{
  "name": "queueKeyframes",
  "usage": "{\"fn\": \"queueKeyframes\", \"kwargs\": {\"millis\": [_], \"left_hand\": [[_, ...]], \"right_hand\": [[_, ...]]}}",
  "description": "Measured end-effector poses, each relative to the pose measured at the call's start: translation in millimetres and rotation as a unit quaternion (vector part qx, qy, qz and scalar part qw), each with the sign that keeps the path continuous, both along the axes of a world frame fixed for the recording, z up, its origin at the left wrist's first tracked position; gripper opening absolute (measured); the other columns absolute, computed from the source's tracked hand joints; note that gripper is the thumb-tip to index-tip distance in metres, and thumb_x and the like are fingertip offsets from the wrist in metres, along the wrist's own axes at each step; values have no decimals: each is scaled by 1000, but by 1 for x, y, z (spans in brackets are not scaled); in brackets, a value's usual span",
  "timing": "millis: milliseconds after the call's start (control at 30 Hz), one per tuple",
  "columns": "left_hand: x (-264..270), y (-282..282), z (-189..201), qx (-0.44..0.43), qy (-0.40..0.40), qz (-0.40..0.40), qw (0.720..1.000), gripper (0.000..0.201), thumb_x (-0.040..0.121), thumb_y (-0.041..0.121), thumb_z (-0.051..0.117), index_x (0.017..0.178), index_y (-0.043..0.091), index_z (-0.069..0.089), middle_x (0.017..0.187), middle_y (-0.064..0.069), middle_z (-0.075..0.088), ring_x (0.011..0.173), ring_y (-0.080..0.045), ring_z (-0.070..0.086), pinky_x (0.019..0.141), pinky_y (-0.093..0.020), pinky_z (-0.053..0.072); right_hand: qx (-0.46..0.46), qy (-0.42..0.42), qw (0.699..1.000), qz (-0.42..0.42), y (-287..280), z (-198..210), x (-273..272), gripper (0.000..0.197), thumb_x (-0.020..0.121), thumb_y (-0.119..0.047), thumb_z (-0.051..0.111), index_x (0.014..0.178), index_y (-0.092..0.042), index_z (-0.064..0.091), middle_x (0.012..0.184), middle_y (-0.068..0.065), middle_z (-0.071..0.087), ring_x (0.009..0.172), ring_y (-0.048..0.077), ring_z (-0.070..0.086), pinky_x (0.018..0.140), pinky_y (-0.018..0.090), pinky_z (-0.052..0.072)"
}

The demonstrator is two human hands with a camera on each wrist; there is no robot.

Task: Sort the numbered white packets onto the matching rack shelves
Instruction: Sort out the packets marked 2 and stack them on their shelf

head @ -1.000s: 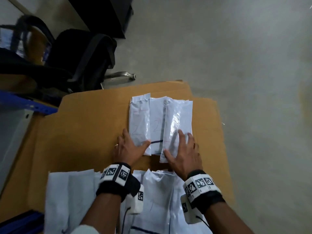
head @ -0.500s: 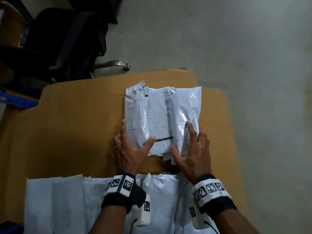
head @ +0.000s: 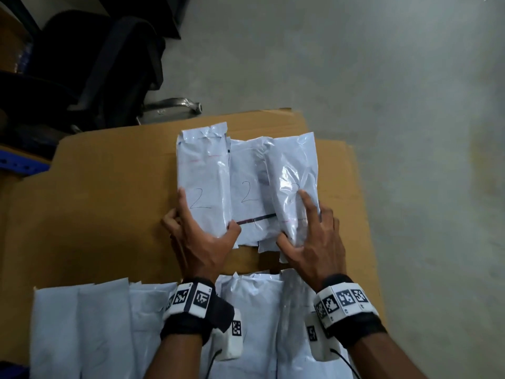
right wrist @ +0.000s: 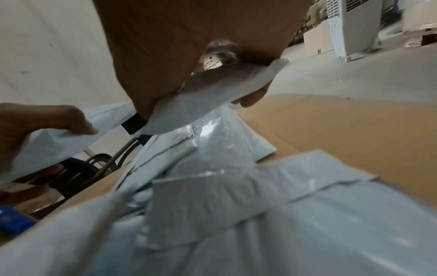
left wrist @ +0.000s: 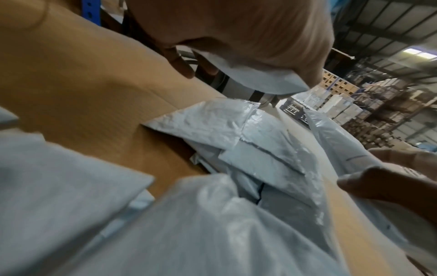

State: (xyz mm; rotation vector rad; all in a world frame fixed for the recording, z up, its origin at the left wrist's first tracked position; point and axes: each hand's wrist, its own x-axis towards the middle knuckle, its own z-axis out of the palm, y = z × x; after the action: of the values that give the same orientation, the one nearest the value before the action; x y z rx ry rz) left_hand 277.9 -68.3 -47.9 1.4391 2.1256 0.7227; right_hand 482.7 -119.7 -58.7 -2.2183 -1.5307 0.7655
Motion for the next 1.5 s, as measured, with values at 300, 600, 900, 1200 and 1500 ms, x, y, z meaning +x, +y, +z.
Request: {"fn": "queueKeyframes", "kwargs": {"millis": [300,600,900,1200,1500], "left_hand": [[-8,-60,135,38,0,-11,999,120,56,50,77,158,23,20,134,-10,37,120,-35,44,100,-54,45],[-35,-136,316,110,-53,-23,992,121,58,58,76,158,25,19,139,2,31,125,-26,42,103,-48,43],[-45,-194,380,181,-70,-3,981,119,60,54,76,158,22,17,139,0,31,125,-25,42,97,-58,46],[-55,-275,417,226,-11,94,969,119,60,53,81,158,21,20,142,-3,29,123,-21,37,98,-45,42],[-103,-357,411,225,28,175,958,115,63,62,73,156,15,24,143,-11,32,125,-29,41,96,-53,51]], "right_hand": [[84,31,993,-79,-43,130,2,101,73,-50,78,156,-28,26,148,3,44,135,27,44,100,51,52],[186,23,980,-70,-119,316,-41,104,73,-40,86,157,-20,27,145,5,43,132,28,45,94,47,53],[264,57,962,-42,-167,381,-65,98,77,-35,84,157,-21,29,145,-2,42,132,22,47,93,37,49],[294,94,951,7,-198,408,-69,94,79,-38,82,155,-25,29,147,-3,39,134,18,46,90,36,49],[276,141,947,86,-240,402,-130,93,80,-37,83,155,-23,30,147,-4,38,134,17,46,91,32,47]]}}
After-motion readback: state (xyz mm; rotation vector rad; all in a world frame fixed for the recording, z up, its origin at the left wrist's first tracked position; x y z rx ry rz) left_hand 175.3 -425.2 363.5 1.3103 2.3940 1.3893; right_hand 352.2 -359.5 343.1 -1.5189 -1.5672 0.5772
